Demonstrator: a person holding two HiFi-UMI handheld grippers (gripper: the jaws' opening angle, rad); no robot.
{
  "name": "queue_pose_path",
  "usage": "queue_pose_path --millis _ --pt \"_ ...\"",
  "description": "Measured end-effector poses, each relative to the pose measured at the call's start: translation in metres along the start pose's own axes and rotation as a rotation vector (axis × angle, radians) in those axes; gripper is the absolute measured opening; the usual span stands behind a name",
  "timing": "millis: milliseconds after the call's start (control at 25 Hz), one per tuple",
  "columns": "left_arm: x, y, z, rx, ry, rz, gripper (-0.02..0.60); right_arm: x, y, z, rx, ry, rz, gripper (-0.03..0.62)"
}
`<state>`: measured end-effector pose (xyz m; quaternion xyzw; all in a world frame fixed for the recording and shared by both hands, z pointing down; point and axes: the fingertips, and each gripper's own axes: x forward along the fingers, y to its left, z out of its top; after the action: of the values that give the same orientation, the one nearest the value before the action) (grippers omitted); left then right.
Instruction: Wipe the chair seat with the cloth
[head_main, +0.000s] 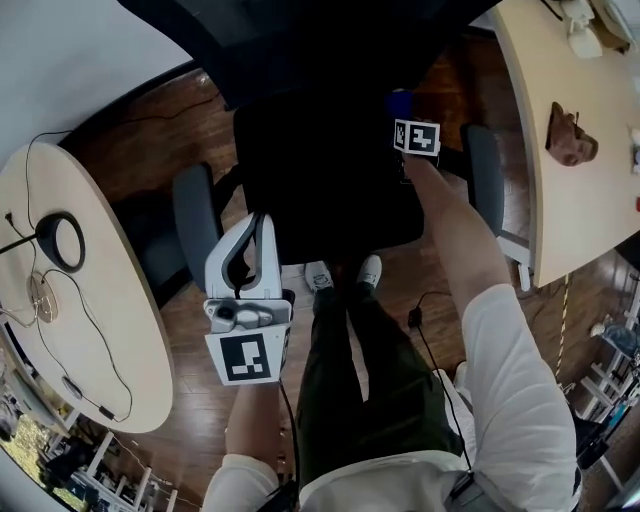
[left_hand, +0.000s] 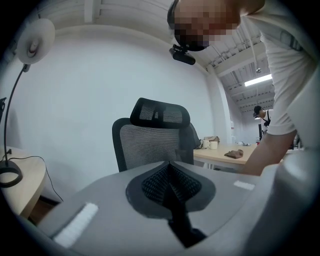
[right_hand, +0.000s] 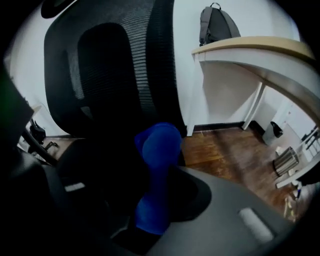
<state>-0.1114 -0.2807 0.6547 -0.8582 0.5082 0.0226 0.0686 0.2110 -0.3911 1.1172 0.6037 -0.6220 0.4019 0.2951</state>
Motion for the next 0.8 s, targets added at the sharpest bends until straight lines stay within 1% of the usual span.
queue_pose_path --millis 80,160,200,240,320,360,400,440,520,640,720,800 --pt "-0.002 0.0 0.005 -0.009 0.007 0.007 0.087 -0.013 0.047 0.008 0.029 -0.057 0.104 0.112" --pt "-0.008 0.004 0.005 -0.066 0.035 0.049 0.087 -0.024 0.125 0.008 0.024 -0.114 0.264 0.112" --pt "-0.011 0.007 0.006 -0.092 0.046 0.071 0.087 -0.027 0.168 -0.002 0.002 -0.107 0.341 0.112" --pt "-0.012 0.009 0.008 -0.106 0.051 0.087 0.087 -0.028 0.211 -0.018 -0.028 -0.077 0.407 0.114" --pt "-0.015 0.011 0.012 -0.11 0.05 0.103 0.087 -0.028 0.288 -0.05 -0.083 -0.012 0.514 0.114" --pt "-0.017 0.012 0.013 -0.106 0.048 0.105 0.087 -0.027 0.319 -0.063 -0.1 0.016 0.546 0.114" --pt "-0.02 0.013 0.013 -0.102 0.049 0.106 0.087 -0.024 0.343 -0.073 -0.109 0.039 0.56 0.114" --pt "-0.024 0.014 0.011 -0.098 0.051 0.108 0.087 -0.019 0.358 -0.082 -0.111 0.057 0.556 0.114" --pt "-0.031 0.018 0.006 -0.087 0.054 0.109 0.087 -0.002 0.366 -0.095 -0.112 0.08 0.518 0.113" --pt "-0.04 0.023 0.001 -0.051 0.054 0.103 0.087 0.012 0.348 -0.098 -0.137 0.081 0.463 0.114" --pt "-0.046 0.028 -0.004 -0.072 0.068 0.122 0.087 0.014 0.319 -0.094 -0.151 0.068 0.416 0.114" --pt "-0.046 0.029 -0.003 -0.078 0.068 0.126 0.087 0.013 0.272 -0.089 -0.136 0.06 0.352 0.112"
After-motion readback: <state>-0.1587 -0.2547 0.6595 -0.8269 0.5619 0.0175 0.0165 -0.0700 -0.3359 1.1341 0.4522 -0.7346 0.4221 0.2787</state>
